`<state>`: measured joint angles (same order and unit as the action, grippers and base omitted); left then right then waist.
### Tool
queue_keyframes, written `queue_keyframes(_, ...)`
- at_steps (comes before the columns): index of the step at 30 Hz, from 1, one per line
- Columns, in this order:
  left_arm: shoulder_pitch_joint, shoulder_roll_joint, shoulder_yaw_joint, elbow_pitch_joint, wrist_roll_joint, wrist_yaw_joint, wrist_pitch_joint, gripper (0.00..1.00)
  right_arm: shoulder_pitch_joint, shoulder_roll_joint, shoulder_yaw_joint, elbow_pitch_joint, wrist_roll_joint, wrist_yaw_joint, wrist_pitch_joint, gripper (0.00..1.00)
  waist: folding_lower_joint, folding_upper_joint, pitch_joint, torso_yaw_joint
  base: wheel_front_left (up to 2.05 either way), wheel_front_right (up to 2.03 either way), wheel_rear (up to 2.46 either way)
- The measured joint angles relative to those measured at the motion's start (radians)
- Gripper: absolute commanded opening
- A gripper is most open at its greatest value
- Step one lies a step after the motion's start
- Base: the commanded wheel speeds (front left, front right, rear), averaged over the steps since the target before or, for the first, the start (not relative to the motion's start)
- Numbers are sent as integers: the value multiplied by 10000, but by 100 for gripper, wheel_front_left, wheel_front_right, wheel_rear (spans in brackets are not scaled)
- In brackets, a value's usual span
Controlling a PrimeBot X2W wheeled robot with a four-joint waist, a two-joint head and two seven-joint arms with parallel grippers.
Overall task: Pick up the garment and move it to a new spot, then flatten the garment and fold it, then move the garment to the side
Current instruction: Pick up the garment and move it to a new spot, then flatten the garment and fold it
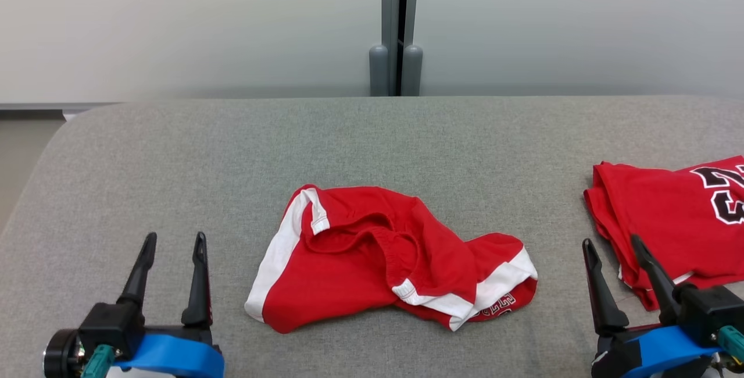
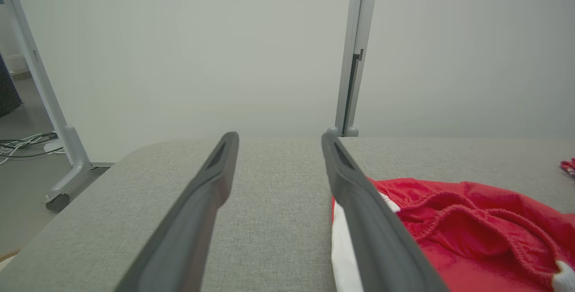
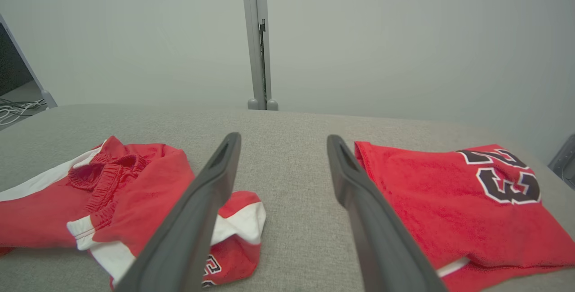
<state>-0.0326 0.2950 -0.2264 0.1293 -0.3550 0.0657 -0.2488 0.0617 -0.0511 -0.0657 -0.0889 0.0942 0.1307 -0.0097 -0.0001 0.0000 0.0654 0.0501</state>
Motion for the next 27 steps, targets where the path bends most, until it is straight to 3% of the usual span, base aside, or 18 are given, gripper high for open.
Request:
queue_keyframes(12,830,169,-286,-221,-19,52,407,100,744,2,82,-123,42,0,180,100,0,-1,-686,-264,0,0,0)
queue_keyframes(27,1043,290,-337,-522,-75,217,554,100,804,0,174,-259,54,0,230,100,1,0,-621,-292,0,0,0)
